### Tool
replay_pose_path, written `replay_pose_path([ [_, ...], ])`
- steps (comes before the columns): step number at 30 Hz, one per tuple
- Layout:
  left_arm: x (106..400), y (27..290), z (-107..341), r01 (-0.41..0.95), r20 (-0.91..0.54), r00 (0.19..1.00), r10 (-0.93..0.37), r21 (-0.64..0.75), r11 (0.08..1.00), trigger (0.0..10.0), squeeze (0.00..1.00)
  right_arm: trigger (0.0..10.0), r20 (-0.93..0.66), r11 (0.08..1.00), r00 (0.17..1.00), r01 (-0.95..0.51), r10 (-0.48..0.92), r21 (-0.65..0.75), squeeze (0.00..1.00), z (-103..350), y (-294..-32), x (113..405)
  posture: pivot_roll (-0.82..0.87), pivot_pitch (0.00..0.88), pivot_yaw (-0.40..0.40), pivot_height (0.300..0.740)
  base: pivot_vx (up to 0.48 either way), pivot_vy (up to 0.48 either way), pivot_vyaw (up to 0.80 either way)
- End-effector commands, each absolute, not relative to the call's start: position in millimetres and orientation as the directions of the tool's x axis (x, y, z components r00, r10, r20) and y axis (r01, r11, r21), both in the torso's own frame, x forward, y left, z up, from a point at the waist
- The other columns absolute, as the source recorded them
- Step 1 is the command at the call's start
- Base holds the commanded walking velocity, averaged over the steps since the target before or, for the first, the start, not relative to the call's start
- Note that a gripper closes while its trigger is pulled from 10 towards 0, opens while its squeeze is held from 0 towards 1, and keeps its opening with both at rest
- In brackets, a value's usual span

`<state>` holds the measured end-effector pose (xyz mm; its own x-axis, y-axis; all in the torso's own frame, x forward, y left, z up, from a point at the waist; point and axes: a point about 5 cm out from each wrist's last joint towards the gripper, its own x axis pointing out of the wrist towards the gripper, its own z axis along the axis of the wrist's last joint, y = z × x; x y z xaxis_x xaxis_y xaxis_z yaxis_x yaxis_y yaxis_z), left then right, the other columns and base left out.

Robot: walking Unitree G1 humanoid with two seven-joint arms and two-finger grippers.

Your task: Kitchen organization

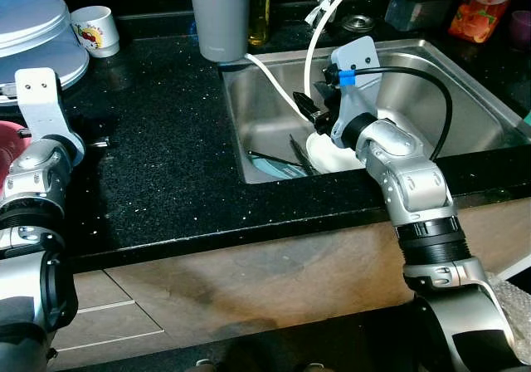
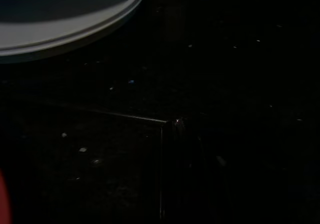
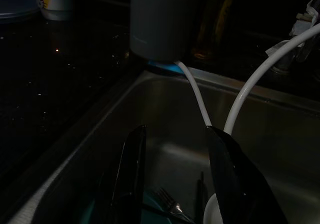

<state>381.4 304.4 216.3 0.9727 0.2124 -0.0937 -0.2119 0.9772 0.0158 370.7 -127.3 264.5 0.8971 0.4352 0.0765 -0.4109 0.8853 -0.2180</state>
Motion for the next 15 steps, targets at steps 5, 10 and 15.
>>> replay_pose_path([
  [5,382.0,296.6,195.7,-0.173,-0.262,0.95,0.173,0.021,0.985,10.0,0.0,10.0,0.095,0.889,0.896,-0.407,0.433,-0.207,0.0,269.0,-130.6,371.2,0.02,0.134,0.018,0.74,0.0,0.0,0.0],
  [10,386.6,287.4,204.0,-0.089,-0.294,0.951,0.096,0.037,0.995,10.0,0.0,10.0,0.099,0.891,0.897,-0.404,0.43,-0.208,0.0,270.2,-131.9,371.5,0.02,0.127,0.018,0.74,0.0,0.0,0.0],
  [15,392.5,270.1,210.2,0.014,-0.316,0.949,-0.009,0.013,1.0,10.0,0.0,10.0,0.103,0.892,0.898,-0.401,0.428,-0.21,0.0,271.1,-133.0,371.9,0.02,0.123,0.02,0.74,0.0,0.0,0.0],
])
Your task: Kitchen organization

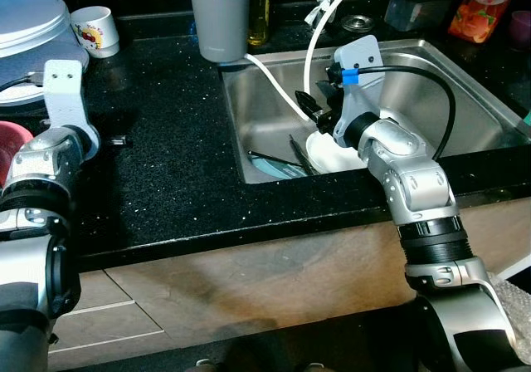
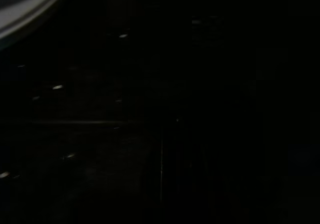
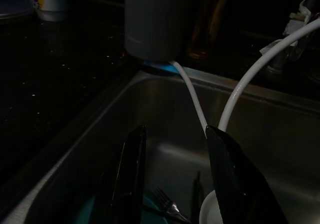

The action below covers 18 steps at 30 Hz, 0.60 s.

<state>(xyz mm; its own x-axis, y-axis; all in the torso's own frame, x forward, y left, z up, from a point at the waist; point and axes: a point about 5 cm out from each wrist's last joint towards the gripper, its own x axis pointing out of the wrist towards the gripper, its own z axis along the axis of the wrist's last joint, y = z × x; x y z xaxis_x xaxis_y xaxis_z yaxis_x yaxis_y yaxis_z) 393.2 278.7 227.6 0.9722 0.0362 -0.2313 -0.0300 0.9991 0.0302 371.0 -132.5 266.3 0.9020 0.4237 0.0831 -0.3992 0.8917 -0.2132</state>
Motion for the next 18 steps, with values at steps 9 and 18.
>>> replay_pose_path([
  [9,404.2,226.4,232.3,0.23,-0.201,0.951,-0.234,-0.045,0.972,8.5,0.0,10.0,0.109,0.895,0.901,-0.392,0.421,-0.213,0.0,272.6,-135.4,372.8,0.02,0.116,0.026,0.74,0.0,0.0,0.0],
  [18,407.3,252.0,265.4,-0.003,-0.026,1.0,0.003,0.015,1.0,0.0,0.0,10.0,0.114,0.898,0.902,-0.389,0.417,-0.207,0.0,273.6,-136.2,372.9,0.02,0.126,0.026,0.74,0.0,0.0,0.0],
])
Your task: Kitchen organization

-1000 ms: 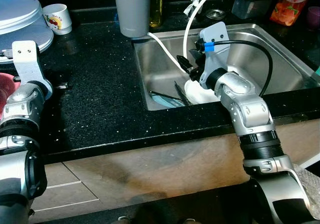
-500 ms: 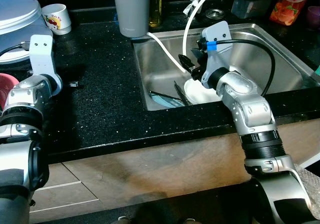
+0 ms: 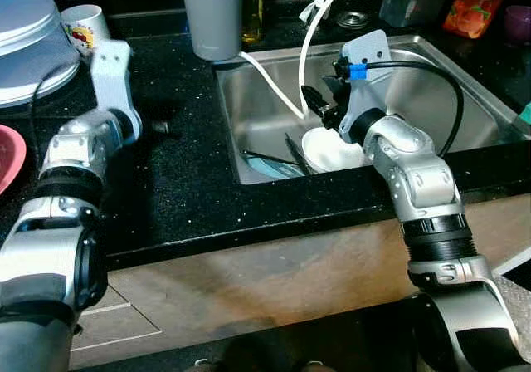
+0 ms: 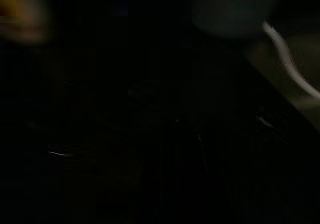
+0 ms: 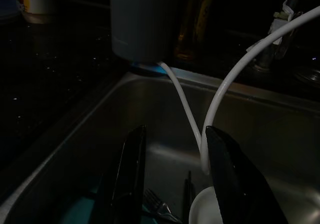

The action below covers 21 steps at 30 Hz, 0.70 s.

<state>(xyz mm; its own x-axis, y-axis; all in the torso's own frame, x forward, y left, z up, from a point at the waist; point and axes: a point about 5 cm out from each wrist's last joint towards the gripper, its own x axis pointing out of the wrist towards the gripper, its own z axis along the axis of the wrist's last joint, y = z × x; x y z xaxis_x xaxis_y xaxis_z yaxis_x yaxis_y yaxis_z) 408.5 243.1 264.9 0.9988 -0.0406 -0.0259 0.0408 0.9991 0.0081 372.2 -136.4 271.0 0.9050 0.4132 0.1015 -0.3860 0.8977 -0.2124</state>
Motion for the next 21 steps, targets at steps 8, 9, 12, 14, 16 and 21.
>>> replay_pose_path([
  [8,400.2,285.2,264.0,-0.22,-0.063,0.972,0.228,0.118,0.968,0.0,0.0,10.0,0.111,0.896,0.9,-0.394,0.421,-0.204,0.0,273.7,-135.6,372.3,0.01,0.142,0.024,0.74,0.0,0.0,0.0],
  [9,398.9,288.8,261.4,-0.237,-0.07,0.966,0.248,0.129,0.963,0.0,0.0,10.0,0.11,0.896,0.9,-0.395,0.421,-0.202,0.0,273.3,-135.7,372.4,0.01,0.142,0.024,0.74,0.0,0.0,0.0],
  [12,395.4,298.1,256.5,-0.279,-0.076,0.952,0.297,0.181,0.943,0.0,0.0,10.0,0.107,0.896,0.901,-0.396,0.421,-0.2,0.0,272.6,-135.7,372.3,0.01,0.149,0.024,0.74,0.0,0.0,0.0],
  [14,393.4,303.4,256.1,-0.306,-0.062,0.944,0.324,0.205,0.93,0.0,0.0,10.0,0.107,0.896,0.9,-0.396,0.422,-0.198,0.0,272.8,-135.6,372.2,0.01,0.155,0.024,0.74,0.0,0.0,0.0],
  [16,392.6,305.4,256.1,-0.316,-0.056,0.941,0.334,0.206,0.926,0.0,0.0,10.0,0.107,0.896,0.9,-0.397,0.422,-0.198,0.0,272.8,-135.5,372.1,0.01,0.156,0.025,0.74,0.0,0.0,0.0],
  [21,389.6,312.9,253.2,-0.356,-0.055,0.926,0.375,0.211,0.91,0.0,0.0,10.0,0.105,0.896,0.9,-0.399,0.423,-0.196,0.0,272.5,-135.2,372.1,0.01,0.161,0.025,0.74,0.0,0.0,0.0],
])
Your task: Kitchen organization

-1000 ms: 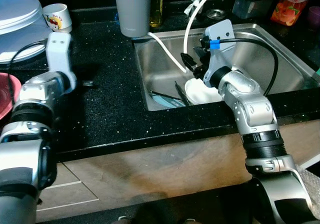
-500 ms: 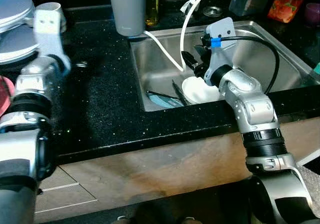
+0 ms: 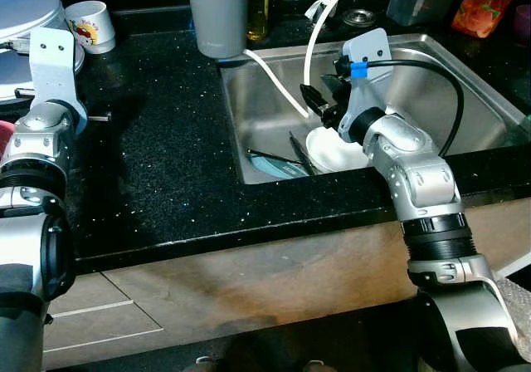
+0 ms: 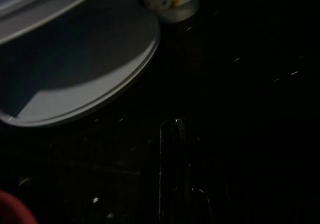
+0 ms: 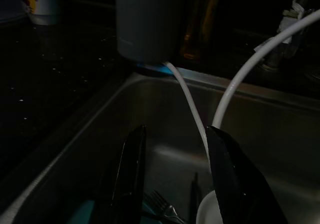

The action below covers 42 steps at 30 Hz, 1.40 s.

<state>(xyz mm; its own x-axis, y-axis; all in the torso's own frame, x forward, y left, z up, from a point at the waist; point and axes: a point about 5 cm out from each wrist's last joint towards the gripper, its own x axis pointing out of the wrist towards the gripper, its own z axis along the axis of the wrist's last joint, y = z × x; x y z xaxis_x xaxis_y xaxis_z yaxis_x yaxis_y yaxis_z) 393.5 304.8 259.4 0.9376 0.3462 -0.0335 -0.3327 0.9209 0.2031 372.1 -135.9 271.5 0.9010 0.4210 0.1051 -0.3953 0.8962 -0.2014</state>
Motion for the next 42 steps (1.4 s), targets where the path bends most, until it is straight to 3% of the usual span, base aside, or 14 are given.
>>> replay_pose_path([
  [1,389.0,313.6,249.6,-0.36,-0.078,0.922,0.379,0.19,0.914,0.0,0.0,10.0,0.104,0.896,0.9,-0.399,0.424,-0.196,0.0,272.5,-135.0,372.1,0.01,0.163,0.026,0.74,0.0,0.0,0.0],
  [15,382.4,318.7,221.4,-0.39,-0.219,0.896,0.386,0.028,0.92,0.0,0.0,10.0,0.102,0.896,0.9,-0.4,0.424,-0.194,0.0,271.4,-136.2,371.6,0.01,0.165,0.024,0.74,0.0,0.0,0.0],
  [19,385.0,306.9,210.3,-0.31,-0.265,0.921,0.284,-0.061,0.949,0.0,0.0,10.0,0.102,0.894,0.898,-0.403,0.427,-0.195,0.0,271.8,-135.7,371.9,0.01,0.166,0.022,0.74,0.0,0.0,0.0],
  [30,398.1,267.7,210.0,-0.038,-0.272,0.962,0.025,-0.044,0.998,0.0,0.0,10.0,0.101,0.895,0.901,-0.397,0.422,-0.201,0.0,272.5,-138.2,371.9,0.0,0.165,0.027,0.74,0.0,0.0,0.0],
  [34,404.3,242.4,215.5,0.142,-0.265,0.953,-0.148,-0.041,0.989,0.0,0.0,10.0,0.104,0.897,0.902,-0.393,0.419,-0.202,0.0,273.7,-139.2,372.6,0.0,0.164,0.029,0.74,0.0,0.0,0.0],
  [42,410.5,243.4,241.1,0.067,-0.133,0.99,-0.056,0.081,0.994,0.0,0.0,10.0,0.108,0.898,0.903,-0.39,0.416,-0.204,0.0,274.8,-139.6,372.8,0.0,0.161,0.03,0.74,0.0,0.0,0.0],
])
